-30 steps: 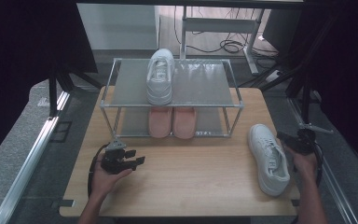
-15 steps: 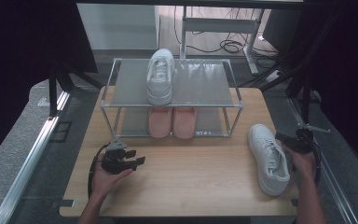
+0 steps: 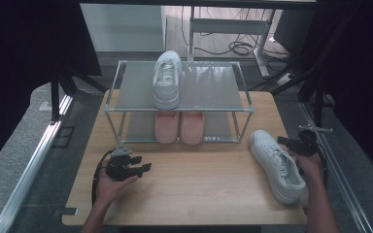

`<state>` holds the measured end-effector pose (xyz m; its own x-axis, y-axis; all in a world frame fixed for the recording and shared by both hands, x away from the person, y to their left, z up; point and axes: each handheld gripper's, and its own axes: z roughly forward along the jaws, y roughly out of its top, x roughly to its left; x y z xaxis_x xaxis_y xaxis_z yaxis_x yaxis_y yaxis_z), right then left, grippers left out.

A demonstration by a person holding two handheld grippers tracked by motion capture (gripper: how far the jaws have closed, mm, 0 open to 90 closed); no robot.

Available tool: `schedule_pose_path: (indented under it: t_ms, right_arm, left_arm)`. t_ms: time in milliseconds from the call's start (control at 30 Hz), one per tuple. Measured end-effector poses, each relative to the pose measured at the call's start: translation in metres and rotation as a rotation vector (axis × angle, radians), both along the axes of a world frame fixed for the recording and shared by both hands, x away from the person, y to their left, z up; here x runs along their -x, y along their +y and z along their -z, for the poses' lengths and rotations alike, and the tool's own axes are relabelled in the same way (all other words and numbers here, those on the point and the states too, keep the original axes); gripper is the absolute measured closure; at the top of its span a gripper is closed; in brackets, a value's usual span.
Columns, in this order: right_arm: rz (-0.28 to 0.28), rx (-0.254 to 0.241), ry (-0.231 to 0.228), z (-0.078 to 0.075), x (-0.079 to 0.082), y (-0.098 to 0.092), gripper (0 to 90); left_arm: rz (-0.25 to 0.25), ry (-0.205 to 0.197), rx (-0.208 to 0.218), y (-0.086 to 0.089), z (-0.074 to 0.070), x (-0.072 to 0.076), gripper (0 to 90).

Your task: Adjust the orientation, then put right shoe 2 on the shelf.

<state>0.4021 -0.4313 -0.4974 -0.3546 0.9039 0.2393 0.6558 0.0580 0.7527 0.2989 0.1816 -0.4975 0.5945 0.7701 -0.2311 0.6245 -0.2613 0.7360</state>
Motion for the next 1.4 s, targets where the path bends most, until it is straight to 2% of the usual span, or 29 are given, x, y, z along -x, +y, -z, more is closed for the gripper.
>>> schedule_pose_path:
  t_ms: [67,233,333,500,700,900,1167,1400]
  right_arm:
    - [-0.013,-0.002,-0.001,0.000,-0.001,0.002,90.0]
    - [-0.001,-0.001,-0.011,-0.002,0.002,0.001,90.0]
    - [0.024,-0.022,-0.045,-0.009,0.009,-0.004,90.0]
    - [0.013,-0.044,-0.098,-0.022,0.026,-0.005,87.6]
    - [-0.001,-0.069,-0.140,-0.029,0.047,-0.005,82.3]
    - [-0.013,-0.094,-0.164,-0.032,0.065,-0.005,75.9]
    - [-0.003,-0.126,-0.201,-0.035,0.090,-0.010,63.6]
    - [-0.005,-0.146,-0.225,-0.040,0.113,-0.011,61.2]
  left_arm:
    - [0.000,0.000,0.000,0.000,0.000,0.000,46.8]
    - [0.002,-0.001,0.000,0.001,0.000,0.000,46.8]
    - [0.002,-0.001,0.000,0.001,0.000,0.000,46.8]
    - [0.000,-0.002,0.004,0.000,-0.001,0.000,46.8]
    - [0.003,-0.005,0.008,0.000,-0.001,0.001,46.8]
    - [0.004,-0.004,0.007,0.000,-0.002,0.001,46.8]
    - [0.006,-0.007,0.008,-0.001,-0.002,0.002,46.7]
    - [0.008,-0.005,0.007,-0.002,-0.002,0.002,46.7]
